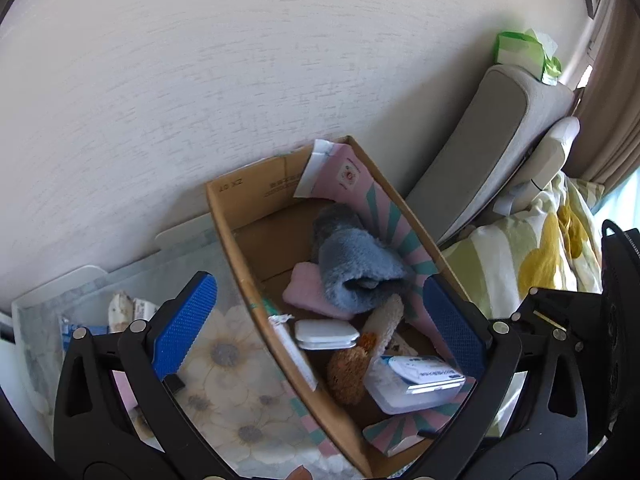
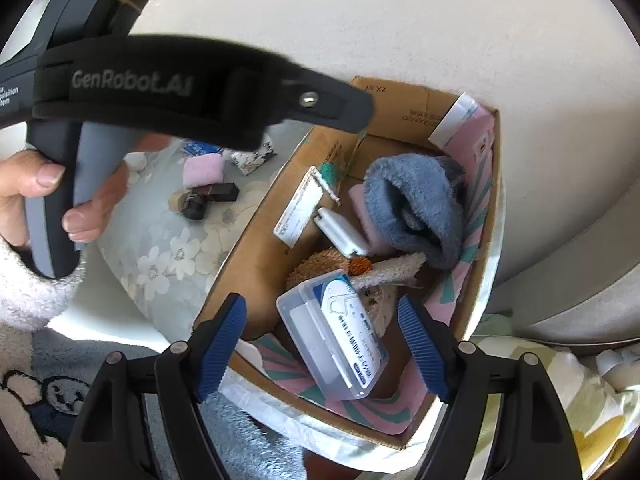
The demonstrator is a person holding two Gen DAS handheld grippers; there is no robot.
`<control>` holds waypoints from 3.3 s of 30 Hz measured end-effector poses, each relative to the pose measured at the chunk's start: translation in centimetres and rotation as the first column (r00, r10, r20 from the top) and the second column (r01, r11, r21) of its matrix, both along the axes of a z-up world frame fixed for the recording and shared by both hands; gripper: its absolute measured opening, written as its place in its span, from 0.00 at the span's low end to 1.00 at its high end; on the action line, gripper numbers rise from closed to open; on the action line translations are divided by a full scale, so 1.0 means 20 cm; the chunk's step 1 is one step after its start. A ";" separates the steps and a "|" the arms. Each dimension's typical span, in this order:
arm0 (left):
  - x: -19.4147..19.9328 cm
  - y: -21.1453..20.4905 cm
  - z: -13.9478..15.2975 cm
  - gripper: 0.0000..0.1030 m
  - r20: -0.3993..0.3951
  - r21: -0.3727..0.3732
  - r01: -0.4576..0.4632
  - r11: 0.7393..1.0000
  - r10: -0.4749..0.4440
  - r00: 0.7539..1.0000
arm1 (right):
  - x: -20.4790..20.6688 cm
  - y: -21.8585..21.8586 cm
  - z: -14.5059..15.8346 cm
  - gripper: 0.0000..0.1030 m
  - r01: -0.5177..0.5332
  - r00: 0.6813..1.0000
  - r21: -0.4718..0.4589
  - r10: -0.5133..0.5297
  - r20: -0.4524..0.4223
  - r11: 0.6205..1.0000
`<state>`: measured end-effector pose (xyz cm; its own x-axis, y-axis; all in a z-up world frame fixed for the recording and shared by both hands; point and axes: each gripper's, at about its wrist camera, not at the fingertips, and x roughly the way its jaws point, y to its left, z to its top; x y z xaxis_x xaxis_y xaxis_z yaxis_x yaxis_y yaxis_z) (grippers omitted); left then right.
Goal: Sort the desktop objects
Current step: 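Carry the earphone holder and swab box into the cardboard box and release, then move both grippers back over the tray toward the remaining items, then grasp the tan tape roll with left gripper while right gripper grasps the white printed box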
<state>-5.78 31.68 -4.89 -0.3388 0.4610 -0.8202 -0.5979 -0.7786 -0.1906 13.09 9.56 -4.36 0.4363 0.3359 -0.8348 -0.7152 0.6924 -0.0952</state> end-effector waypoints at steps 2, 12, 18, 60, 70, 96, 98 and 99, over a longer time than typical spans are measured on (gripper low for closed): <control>0.01 -0.04 0.01 1.00 -0.003 0.000 -0.007 1.000 0.007 1.000 | -0.02 0.02 0.01 0.73 0.009 1.000 -0.010 -0.009 0.022 1.000; -0.01 -0.27 0.07 1.00 -0.016 0.006 -0.053 0.999 0.053 0.998 | -0.05 0.12 0.13 0.73 0.070 0.995 -0.049 -0.066 0.079 0.996; -0.05 -0.55 0.12 1.00 -0.036 -0.007 -0.126 0.992 0.126 0.991 | -0.08 0.23 0.20 0.73 0.071 0.994 -0.005 -0.070 0.086 0.997; 0.08 -1.41 -0.92 0.83 0.220 -0.052 -0.404 0.913 0.405 0.887 | 0.42 1.26 -0.37 0.73 -0.143 0.988 -0.286 0.119 -0.100 0.947; 0.06 -1.40 -0.92 0.77 0.207 -0.048 -0.441 0.896 0.441 0.874 | 0.56 1.37 -0.54 0.73 -0.221 0.975 -0.422 0.187 -0.122 0.879; 0.08 -1.42 -0.80 0.24 0.211 0.012 -0.433 0.901 0.421 0.882 | 0.47 1.27 -0.34 0.55 -0.146 0.988 -0.304 0.127 -0.083 0.941; 0.08 -1.44 -0.79 0.24 0.208 0.017 -0.435 0.900 0.422 0.882 | 0.43 1.26 -0.30 0.55 -0.143 0.989 -0.290 0.128 -0.068 0.946; 0.09 -1.45 -0.77 0.24 0.206 0.024 -0.433 0.901 0.420 0.884 | 0.45 1.24 -0.29 0.55 -0.144 0.989 -0.285 0.131 -0.065 0.948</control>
<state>-4.01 2.75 -20.37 -0.3554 0.3637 -0.8611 -0.1578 -0.9313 -0.3282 22.09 34.31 -10.07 0.3627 0.1319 -0.9225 -0.8096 0.5349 -0.2418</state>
